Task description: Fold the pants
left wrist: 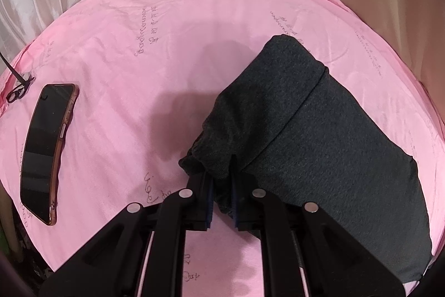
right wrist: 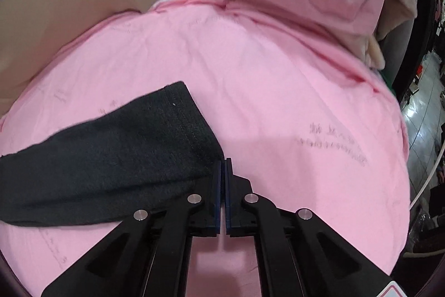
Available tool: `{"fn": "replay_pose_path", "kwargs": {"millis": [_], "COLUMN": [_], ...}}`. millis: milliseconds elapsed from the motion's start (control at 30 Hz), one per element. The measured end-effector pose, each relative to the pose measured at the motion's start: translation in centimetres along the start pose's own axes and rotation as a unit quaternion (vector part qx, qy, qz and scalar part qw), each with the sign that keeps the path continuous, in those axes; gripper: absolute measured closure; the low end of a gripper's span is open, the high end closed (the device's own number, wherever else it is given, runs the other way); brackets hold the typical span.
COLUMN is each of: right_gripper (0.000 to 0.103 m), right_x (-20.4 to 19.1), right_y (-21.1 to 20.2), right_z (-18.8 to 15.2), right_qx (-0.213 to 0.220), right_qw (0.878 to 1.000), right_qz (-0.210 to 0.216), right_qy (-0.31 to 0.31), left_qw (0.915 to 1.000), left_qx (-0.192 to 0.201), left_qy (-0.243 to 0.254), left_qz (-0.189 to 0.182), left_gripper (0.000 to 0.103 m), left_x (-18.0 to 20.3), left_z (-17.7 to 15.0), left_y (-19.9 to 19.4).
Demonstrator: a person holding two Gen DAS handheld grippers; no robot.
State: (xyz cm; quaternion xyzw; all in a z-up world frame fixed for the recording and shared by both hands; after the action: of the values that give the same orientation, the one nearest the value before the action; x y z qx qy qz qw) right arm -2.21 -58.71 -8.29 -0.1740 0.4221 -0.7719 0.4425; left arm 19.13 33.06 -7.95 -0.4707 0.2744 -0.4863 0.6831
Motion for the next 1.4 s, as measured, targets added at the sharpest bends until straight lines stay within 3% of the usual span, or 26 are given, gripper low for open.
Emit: {"fn": "replay_pose_path", "kwargs": {"millis": [133,200,300,367,400,467,500,533,600,667,733,867,1000,1100,1167,1233,1400], "right_gripper": [0.090,0.090,0.079,0.078,0.078,0.078,0.078,0.078,0.078,0.078,0.078,0.070,0.069,0.063,0.069,0.081,0.084], "right_x": [-0.7,-3.0,-7.0,-10.1,-11.9,-16.2,-18.4,-20.2,-24.8,-29.6,-35.5,-47.3,-57.6,-62.9,-65.0,-66.3,-66.8], "right_y": [-3.8,-5.6,-6.9,-6.8,-6.6,-5.4,-4.9,-4.5,-3.8,-3.6,-3.5,-3.3,-1.9,0.2,1.8,2.5,3.3], "right_z": [1.1,1.2,0.8,0.5,0.3,-0.5,-1.1,-1.7,-3.1,-4.6,-6.0,-8.4,-11.0,-11.4,-11.8,-11.1,-8.9], "right_qx": [0.056,0.066,0.069,0.062,0.057,0.044,0.037,0.031,0.015,0.000,-0.014,-0.034,-0.054,-0.060,-0.066,-0.031,-0.054], "right_qw": [0.998,0.998,0.995,0.993,0.992,0.987,0.985,0.982,0.973,0.962,0.947,0.915,0.889,0.884,0.881,0.882,0.900], "right_qz": [-0.027,-0.002,0.015,0.044,0.062,0.085,0.095,0.107,0.141,0.169,0.204,0.268,0.285,0.272,0.264,0.236,0.250], "right_qy": [0.004,-0.019,-0.067,-0.086,-0.095,-0.125,-0.143,-0.153,-0.181,-0.214,-0.246,-0.299,-0.355,-0.374,-0.387,-0.406,-0.354], "left_qw": [0.9999,0.9990,0.9939,0.9907,0.9863,0.9712,0.9643,0.9655,0.9745,0.9817,0.9859,0.9874,0.9835,0.9819,0.9827,0.9829,0.9838], "left_qx": [0.013,0.045,0.108,0.135,0.159,0.206,0.220,0.204,0.170,0.156,0.153,0.111,0.033,0.038,0.047,0.055,0.070], "left_qy": [0.004,-0.005,-0.018,-0.015,-0.003,0.008,0.014,0.014,-0.012,-0.005,0.033,0.107,0.140,0.162,0.166,0.167,0.164], "left_qz": [-0.002,-0.007,-0.013,0.012,0.043,0.119,0.146,0.162,0.146,0.109,0.059,-0.037,-0.111,-0.091,-0.067,-0.057,-0.023], "left_gripper": [0.092,0.091,0.088,0.087,0.087,0.088,0.083,0.073,0.074,0.076,0.075,0.073,0.073,0.073,0.073,0.073,0.071], "left_x": [0.0,-0.2,-0.2,0.3,0.9,1.1,1.1,0.8,-0.1,0.8,3.7,10.6,15.1,15.6,15.1,14.8,14.4], "left_z": [-0.1,-0.2,0.0,0.4,0.9,1.8,2.4,3.1,3.5,3.3,2.4,-0.1,-3.3,-3.8,-3.3,-2.4,-0.7], "left_y": [-0.9,-2.8,-7.0,-8.7,-9.9,-11.6,-11.9,-11.1,-9.6,-9.0,-9.0,-7.0,-2.5,-0.4,0.8,1.8,2.5]}}
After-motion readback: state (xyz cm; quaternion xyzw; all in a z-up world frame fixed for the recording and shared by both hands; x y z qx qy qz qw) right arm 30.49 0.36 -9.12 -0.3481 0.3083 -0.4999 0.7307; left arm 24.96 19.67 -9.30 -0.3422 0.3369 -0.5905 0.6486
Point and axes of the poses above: each gripper's, at about its wrist camera, not at the fingertips, and y roughly the way its jaws point, x to its right, z to its top, the point moved 7 cm from there along y, roughly the way its jaws point, and after that the axes turned 3 degrees about y, right-handed, at the moved point
